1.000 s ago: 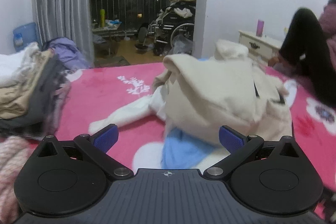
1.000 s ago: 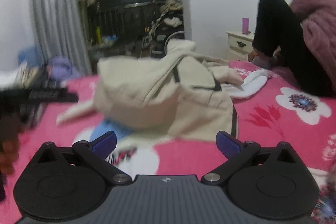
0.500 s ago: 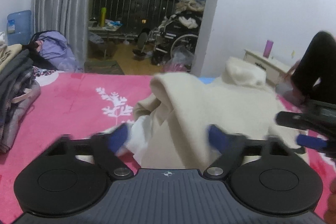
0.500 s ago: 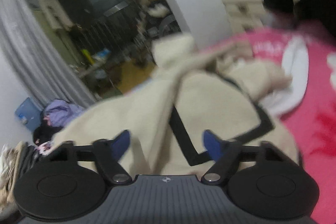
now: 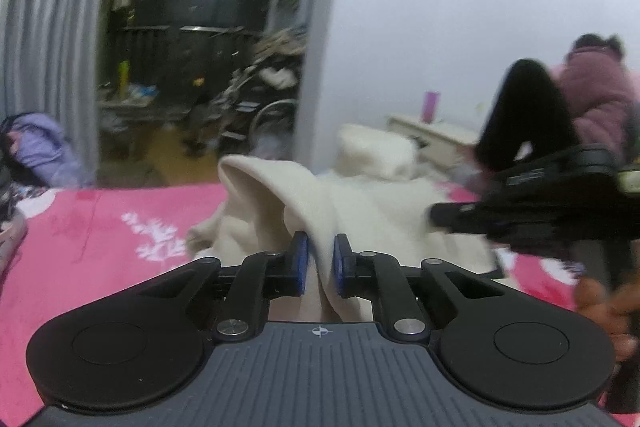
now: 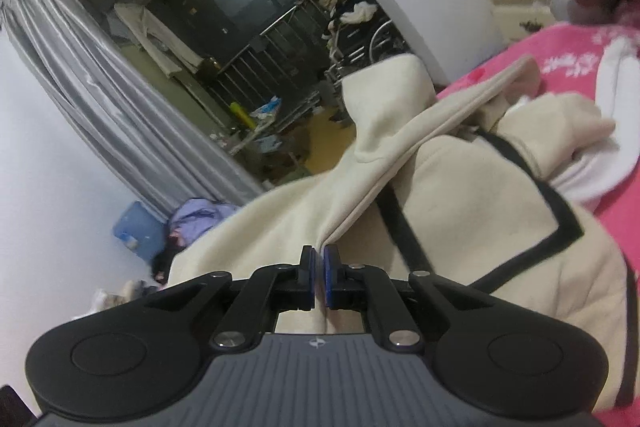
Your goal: Fold clothes
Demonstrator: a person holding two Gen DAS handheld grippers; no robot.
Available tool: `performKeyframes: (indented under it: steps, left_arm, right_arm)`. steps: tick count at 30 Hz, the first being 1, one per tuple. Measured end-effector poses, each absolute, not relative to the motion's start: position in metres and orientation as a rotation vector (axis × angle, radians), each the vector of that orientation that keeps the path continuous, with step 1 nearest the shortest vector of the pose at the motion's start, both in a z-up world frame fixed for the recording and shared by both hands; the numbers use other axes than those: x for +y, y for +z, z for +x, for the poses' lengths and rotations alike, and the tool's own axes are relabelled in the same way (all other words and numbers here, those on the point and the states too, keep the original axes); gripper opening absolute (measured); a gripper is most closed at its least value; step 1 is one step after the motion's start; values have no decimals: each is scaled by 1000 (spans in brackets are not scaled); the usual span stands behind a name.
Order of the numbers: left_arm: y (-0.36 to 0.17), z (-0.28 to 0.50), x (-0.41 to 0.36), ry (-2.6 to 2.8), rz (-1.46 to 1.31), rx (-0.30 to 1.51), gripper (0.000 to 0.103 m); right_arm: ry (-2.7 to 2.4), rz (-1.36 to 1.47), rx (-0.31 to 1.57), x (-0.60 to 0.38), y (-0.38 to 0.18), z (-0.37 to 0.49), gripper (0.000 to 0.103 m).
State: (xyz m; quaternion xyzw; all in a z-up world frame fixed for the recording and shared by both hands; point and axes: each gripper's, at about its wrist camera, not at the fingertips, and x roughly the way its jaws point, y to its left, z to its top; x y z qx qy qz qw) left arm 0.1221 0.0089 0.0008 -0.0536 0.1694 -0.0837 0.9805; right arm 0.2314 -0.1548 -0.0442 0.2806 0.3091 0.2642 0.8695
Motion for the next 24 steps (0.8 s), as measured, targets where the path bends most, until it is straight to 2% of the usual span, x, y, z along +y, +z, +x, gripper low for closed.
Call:
performKeyframes:
  steps: [7, 12, 13, 17, 24]
  left_arm:
    - [19, 56, -4, -367, -101, 311, 10]
    - [33, -2, -12, -541, -78, 290, 5]
    - [35, -14, -14, -584, -68, 276, 0]
    - [39, -61, -37, -749, 38, 233, 0]
    - [4, -74, -44, -768, 47, 461, 0]
  right_arm:
    - [697, 715, 643, -193, -40, 179, 6]
    - [741, 803, 654, -235, -47, 120, 6]
    - [752, 813, 654, -241, -47, 109, 6]
    - [796, 785, 681, -252, -48, 60, 6]
    - [767, 793, 752, -275, -70, -6, 6]
